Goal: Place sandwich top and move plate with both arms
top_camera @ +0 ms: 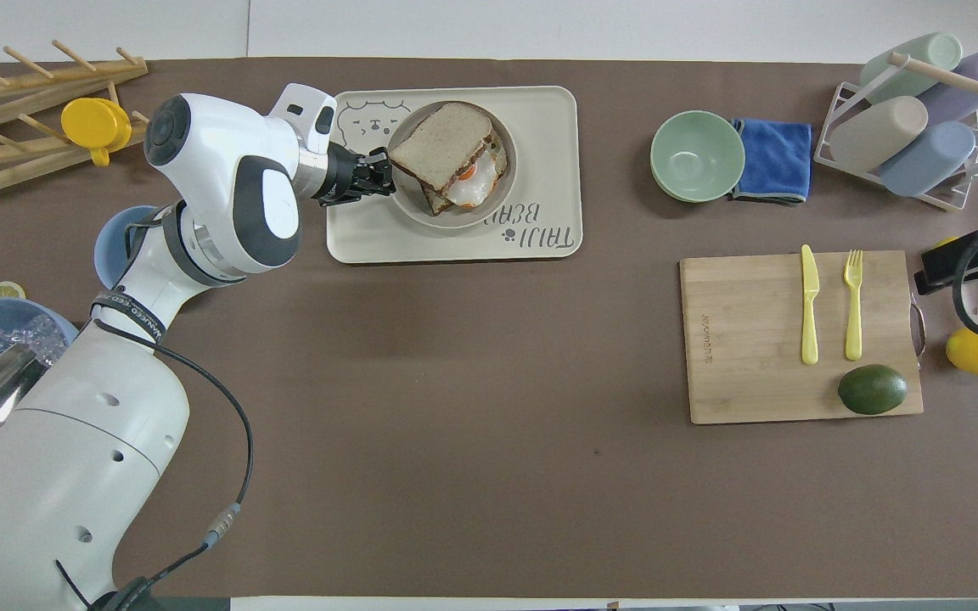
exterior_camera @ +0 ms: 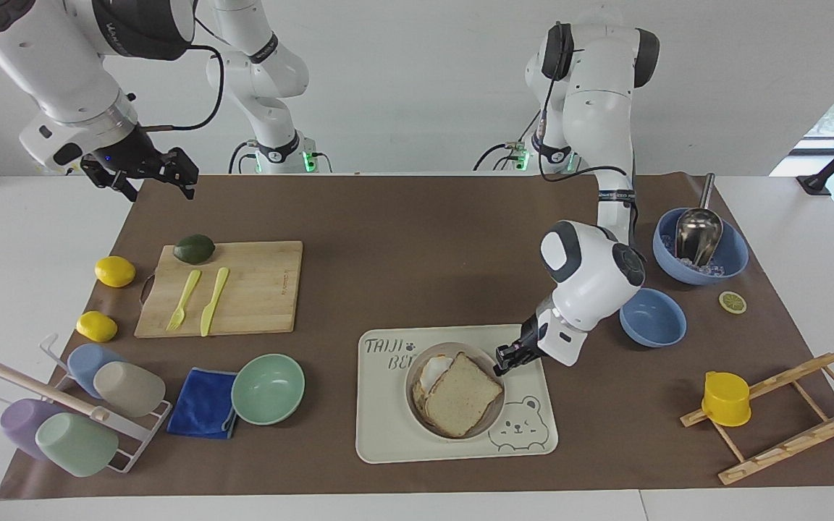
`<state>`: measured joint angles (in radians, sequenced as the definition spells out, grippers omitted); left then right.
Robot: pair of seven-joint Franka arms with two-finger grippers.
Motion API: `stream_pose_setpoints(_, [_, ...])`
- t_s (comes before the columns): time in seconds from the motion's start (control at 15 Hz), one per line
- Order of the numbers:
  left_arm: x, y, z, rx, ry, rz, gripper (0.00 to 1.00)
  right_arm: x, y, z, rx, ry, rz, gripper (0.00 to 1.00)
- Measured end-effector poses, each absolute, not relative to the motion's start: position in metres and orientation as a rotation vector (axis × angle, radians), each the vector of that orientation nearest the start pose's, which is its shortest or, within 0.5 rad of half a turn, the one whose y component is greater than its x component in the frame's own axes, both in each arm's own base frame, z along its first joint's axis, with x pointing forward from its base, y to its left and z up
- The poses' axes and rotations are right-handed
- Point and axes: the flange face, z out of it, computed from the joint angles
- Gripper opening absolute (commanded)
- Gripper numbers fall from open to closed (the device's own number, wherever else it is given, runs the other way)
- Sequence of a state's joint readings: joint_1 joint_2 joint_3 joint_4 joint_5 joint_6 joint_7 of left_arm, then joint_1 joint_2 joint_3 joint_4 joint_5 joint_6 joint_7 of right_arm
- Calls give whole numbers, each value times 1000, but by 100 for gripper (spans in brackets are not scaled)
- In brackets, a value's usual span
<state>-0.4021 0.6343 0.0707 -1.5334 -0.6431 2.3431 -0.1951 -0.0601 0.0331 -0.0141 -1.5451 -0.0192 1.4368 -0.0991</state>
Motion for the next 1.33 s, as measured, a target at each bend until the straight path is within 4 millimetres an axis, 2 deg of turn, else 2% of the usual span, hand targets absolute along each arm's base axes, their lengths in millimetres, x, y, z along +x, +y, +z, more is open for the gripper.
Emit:
stream_pose_setpoints(0.27, [679,-252,304,-3586,-451,-100,91,549,-45,608,-3143,-31,204,100])
stream_pose_setpoints(0.6, [676,-251,303,-3542,-348,-52,95,550,-45,609,-3144,-24,200,100])
stream_pose_setpoints(0.67, [676,-248,303,-3532,-331,-34,100,550,-45,609,-3144,-24,200,100])
stream_pose_setpoints(0.8, [675,-241,309,-3507,-294,0,100,550,-45,609,-3144,-24,200,100])
stream_pose_setpoints(0.93, [673,-233,323,-3498,-272,37,100,550,-45,609,-3144,-24,200,100])
stream_pose_setpoints(1.07, [674,-212,346,-3475,-278,57,100,550,-45,609,-3144,-24,200,100])
stream_pose_setpoints(1.33, [665,-157,413,-3385,-251,87,100,550,-45,609,-3144,-24,200,100])
